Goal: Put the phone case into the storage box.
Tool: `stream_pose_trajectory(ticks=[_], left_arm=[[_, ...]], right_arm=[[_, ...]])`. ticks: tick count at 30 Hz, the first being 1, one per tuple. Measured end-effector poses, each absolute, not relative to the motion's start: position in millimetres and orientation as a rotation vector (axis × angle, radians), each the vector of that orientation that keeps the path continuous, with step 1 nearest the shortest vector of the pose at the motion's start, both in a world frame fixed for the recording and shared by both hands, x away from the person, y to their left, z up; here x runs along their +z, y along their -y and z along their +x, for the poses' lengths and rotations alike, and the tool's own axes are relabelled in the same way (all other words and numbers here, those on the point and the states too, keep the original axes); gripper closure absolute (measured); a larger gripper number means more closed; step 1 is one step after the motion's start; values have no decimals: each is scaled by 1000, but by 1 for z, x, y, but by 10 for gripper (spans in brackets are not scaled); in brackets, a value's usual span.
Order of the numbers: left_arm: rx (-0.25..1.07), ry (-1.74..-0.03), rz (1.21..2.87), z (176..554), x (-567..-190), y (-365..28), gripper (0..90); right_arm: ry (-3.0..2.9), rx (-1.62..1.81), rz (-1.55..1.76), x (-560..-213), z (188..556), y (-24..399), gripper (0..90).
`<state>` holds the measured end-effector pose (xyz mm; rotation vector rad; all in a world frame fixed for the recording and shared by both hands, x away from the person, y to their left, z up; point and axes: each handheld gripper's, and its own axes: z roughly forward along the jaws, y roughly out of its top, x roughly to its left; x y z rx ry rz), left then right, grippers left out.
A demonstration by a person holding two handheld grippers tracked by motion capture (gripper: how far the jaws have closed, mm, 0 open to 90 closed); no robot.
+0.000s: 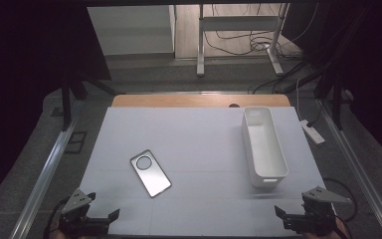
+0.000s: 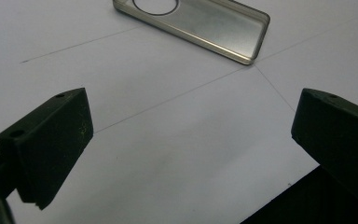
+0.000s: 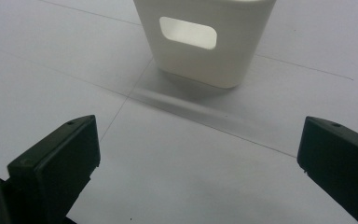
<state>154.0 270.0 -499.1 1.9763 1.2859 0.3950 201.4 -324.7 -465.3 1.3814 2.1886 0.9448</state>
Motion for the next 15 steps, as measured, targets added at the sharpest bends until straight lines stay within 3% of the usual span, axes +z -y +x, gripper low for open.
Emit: stream_pose_trajectory(ticks=[15], left_arm=[[323,-1271,2001,159,-500,-270,0]], right_arm=[[-2187,950,1348,-465,199,324,0]])
